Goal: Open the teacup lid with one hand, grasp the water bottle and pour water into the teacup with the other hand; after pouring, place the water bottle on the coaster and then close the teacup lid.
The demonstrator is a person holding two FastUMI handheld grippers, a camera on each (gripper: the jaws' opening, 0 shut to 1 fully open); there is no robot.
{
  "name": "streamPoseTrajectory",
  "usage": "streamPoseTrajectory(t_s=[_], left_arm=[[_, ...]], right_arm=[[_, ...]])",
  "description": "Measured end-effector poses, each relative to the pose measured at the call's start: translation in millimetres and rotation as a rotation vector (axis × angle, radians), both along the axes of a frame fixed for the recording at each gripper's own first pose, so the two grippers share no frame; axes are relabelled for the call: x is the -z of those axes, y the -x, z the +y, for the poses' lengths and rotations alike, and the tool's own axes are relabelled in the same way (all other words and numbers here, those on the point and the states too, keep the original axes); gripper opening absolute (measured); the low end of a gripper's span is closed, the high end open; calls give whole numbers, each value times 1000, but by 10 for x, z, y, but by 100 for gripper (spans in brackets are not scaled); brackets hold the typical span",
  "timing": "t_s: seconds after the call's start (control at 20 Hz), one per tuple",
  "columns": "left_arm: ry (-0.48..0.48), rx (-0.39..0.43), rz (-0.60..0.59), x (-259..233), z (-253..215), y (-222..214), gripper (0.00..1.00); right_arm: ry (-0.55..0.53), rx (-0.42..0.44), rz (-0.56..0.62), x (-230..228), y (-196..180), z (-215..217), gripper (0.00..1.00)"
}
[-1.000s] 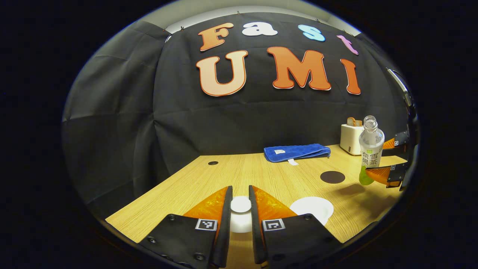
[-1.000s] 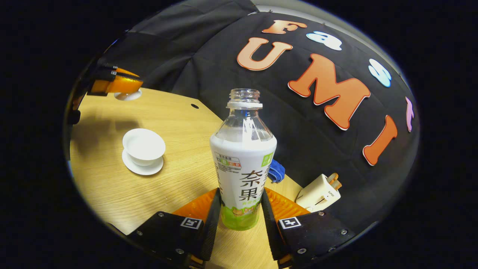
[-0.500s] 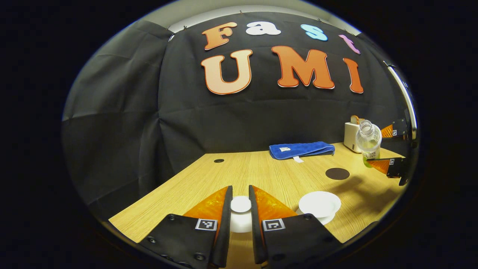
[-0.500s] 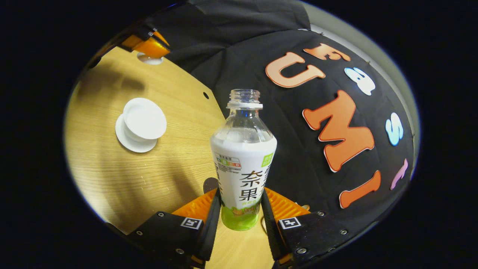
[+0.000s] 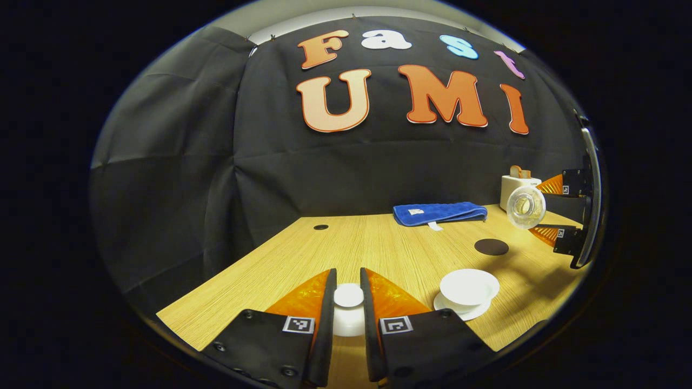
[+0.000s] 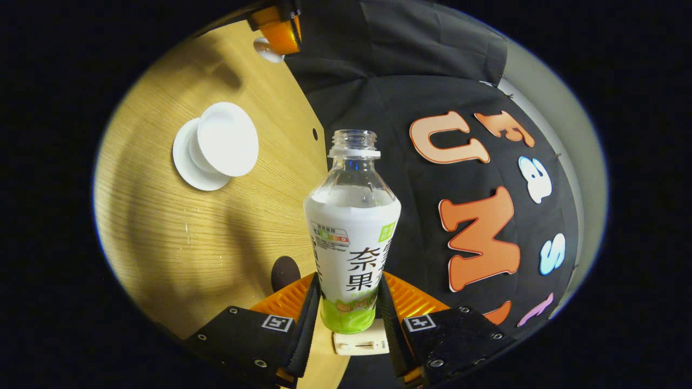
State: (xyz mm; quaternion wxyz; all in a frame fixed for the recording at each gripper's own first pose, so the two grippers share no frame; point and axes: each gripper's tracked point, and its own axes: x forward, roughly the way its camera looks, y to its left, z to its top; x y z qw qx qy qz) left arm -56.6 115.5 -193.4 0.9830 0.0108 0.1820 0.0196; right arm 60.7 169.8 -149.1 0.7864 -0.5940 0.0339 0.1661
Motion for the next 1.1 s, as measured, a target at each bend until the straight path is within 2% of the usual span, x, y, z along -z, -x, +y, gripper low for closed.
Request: streamPoseTrajectory(t_s=[0.15,0.75,0.9,0.95,1.1], left_arm=[[3,-4,3,14,40,18,30],[-8,-2,11,81,135,91,30],[-5,-5,14,102,161,91,30],[-2,-4,16,106,169,87,30],[4,-11,17,102,218,100,30]], right_arm=[[60,-35,-44,-24,-28,76,60],[260,-137,-166,-47,-56,131,60],[293,-157,-189,-74,-72,133,60],[299,-162,-196,-78,-92,140,57],[318,-175,-220,-158,-139,161,60]])
